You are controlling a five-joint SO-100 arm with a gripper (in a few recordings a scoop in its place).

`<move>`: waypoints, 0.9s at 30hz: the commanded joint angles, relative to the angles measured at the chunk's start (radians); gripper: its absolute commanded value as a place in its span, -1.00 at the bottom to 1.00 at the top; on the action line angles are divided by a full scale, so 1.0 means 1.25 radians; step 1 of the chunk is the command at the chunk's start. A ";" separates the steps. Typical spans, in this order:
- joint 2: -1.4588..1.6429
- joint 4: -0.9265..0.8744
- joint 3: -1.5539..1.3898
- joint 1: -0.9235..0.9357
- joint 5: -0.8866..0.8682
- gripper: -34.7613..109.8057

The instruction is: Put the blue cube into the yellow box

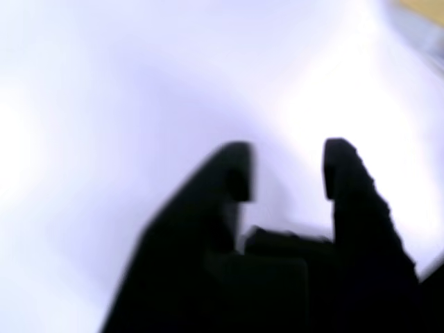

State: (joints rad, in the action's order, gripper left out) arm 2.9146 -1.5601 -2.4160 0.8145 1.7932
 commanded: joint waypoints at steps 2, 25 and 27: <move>0.048 0.112 -0.101 -0.227 -0.022 -0.52; 0.342 0.237 -0.583 -0.616 -0.052 -0.52; 0.342 0.217 -0.583 -0.614 -0.038 -0.52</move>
State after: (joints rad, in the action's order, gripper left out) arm 3.3195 -1.2548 -3.1186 0.0430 1.7288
